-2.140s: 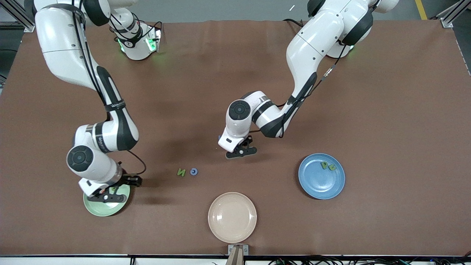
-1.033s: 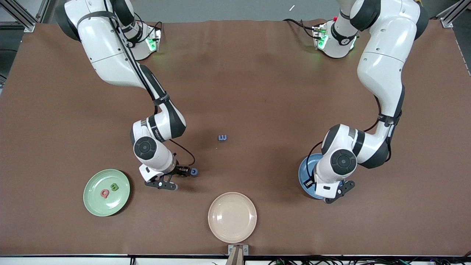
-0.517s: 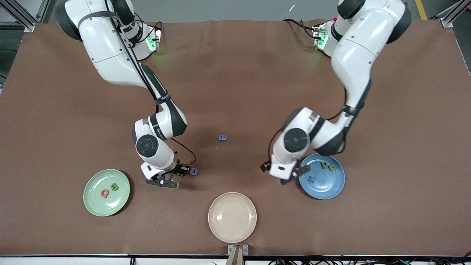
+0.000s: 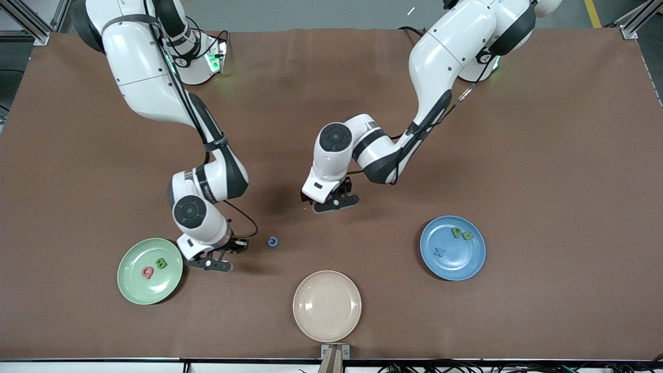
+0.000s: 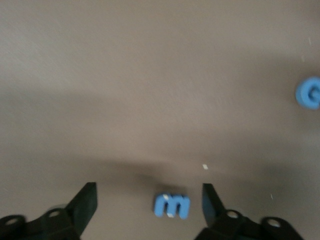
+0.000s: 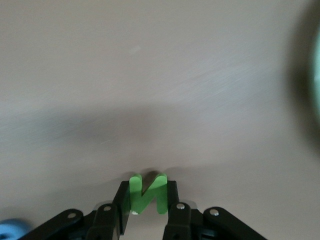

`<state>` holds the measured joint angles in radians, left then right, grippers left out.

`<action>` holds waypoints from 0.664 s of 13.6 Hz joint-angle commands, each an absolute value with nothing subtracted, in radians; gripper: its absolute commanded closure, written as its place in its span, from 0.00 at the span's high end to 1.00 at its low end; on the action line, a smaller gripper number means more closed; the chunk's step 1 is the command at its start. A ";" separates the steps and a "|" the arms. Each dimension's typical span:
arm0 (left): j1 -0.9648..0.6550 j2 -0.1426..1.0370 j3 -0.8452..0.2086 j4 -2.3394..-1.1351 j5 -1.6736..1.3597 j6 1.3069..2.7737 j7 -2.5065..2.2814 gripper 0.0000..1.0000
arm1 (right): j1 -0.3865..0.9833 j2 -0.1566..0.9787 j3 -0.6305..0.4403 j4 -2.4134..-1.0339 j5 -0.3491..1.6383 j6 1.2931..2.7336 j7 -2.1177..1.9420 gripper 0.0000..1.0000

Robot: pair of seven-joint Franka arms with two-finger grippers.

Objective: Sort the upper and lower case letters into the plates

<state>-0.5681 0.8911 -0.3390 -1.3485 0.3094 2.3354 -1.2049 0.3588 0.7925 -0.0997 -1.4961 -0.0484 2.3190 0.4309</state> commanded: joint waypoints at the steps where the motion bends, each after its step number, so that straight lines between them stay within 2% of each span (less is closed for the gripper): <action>1: -0.613 0.916 -0.325 -1.329 0.330 2.352 -1.212 0.81 | 0.356 0.749 -0.190 -1.505 -0.093 2.269 0.260 0.03; 4: -0.644 0.954 -0.321 -1.295 0.331 2.352 -1.212 0.70 | 0.351 0.756 -0.267 -1.506 -0.176 2.279 0.150 0.08; 5: -0.653 0.959 -0.307 -1.295 0.331 2.352 -1.212 0.65 | 0.345 0.761 -0.268 -1.508 -0.184 2.290 0.152 0.17; 6: -0.670 0.960 -0.295 -1.295 0.331 2.352 -1.210 0.61 | 0.333 0.768 -0.267 -1.506 -0.183 2.305 0.152 0.33; 7: -0.676 0.969 -0.273 -1.290 0.330 2.353 -1.209 0.57 | 0.316 0.773 -0.265 -1.506 -0.176 2.328 0.152 0.53; 8: -0.692 0.979 -0.265 -1.272 0.331 2.355 -1.209 0.57 | 0.305 0.775 -0.261 -1.509 -0.169 2.344 0.155 0.68; 9: -0.693 0.992 -0.261 -1.255 0.330 2.355 -1.209 0.57 | 0.310 0.775 -0.261 -1.509 -0.166 2.347 0.163 0.76</action>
<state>-0.6697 0.9573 -0.2819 -1.3150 0.3107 2.3547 -1.2044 0.3219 0.7815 -0.2723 -1.4934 -0.1609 2.3228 0.1604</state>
